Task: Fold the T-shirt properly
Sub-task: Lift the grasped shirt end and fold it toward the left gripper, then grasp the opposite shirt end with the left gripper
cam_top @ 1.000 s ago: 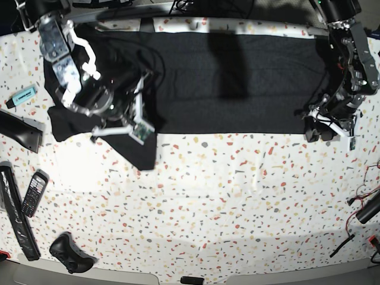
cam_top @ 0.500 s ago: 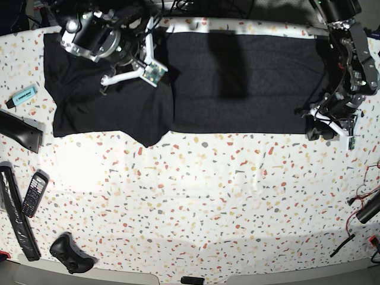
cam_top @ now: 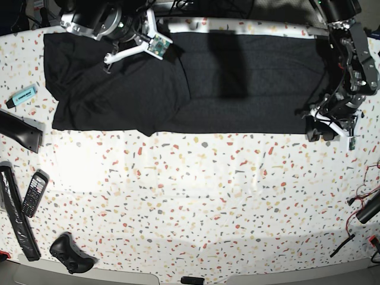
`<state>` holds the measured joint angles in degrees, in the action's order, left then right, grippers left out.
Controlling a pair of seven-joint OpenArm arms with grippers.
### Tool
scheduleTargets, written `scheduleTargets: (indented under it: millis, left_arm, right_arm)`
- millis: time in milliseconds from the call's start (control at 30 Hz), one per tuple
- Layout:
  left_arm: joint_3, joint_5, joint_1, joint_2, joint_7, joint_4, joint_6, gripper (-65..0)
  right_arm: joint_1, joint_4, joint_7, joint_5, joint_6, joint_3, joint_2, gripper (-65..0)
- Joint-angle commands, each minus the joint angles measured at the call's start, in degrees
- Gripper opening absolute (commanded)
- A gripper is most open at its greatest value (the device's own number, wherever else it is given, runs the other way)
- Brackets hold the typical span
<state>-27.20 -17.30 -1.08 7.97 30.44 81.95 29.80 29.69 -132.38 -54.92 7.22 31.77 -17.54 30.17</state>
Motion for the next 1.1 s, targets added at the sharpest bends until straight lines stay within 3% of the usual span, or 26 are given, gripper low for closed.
scheduleTargets:
  millis: [0,200,300,367,600,733,900,967,1067]
  left_arm:
    - [-0.1,-0.7,0.9,0.7,-1.3,1.1,0.2,-38.0]
    - [-0.1,-0.7,0.9,0.6,-1.3,1.1,0.2,-38.0]
    - [-0.1,-0.7,0.9,0.6,-1.3,1.1,0.2,-38.0]
    - [-0.1,-0.7,0.9,0.6,-1.3,1.1,0.2,-38.0]
    - [-0.1,-3.1,0.9,1.2,1.3,1.1,0.0,-38.0]
    - [-0.1,-8.4,0.9,4.4,4.9,1.1,0.1,-38.0]
    - [-0.2,-14.2,-1.1,11.2,7.6,1.1,0.1,-38.0]
    - [-0.2,-18.2,-3.0,13.7,7.7,1.1,0.1,-38.0]
    - [-0.2,-19.0,-5.7,16.2,8.4,1.1,0.2,-37.9]
  right_arm:
    - [0.0,-1.2,1.1,0.5,0.4,0.3,0.5,-65.0]
    - [0.0,-1.2,0.6,5.6,0.4,0.3,0.5,-65.0]
    - [-0.2,-1.2,0.5,6.6,0.4,0.3,0.5,-53.2]
    - [-0.5,-1.2,0.5,6.5,0.4,0.3,0.5,-48.8]
    - [-4.9,-1.3,1.6,6.5,0.2,0.3,0.5,-48.5]
    - [-7.8,-1.2,3.1,6.5,-1.4,2.4,0.4,-48.5]
    - [-8.0,-0.7,3.3,7.0,-1.8,10.0,0.4,-48.5]
    - [-8.0,0.3,3.5,8.8,-1.8,13.5,0.4,-48.5]
    - [-8.0,2.3,3.4,13.9,-1.8,17.8,0.4,-48.5]
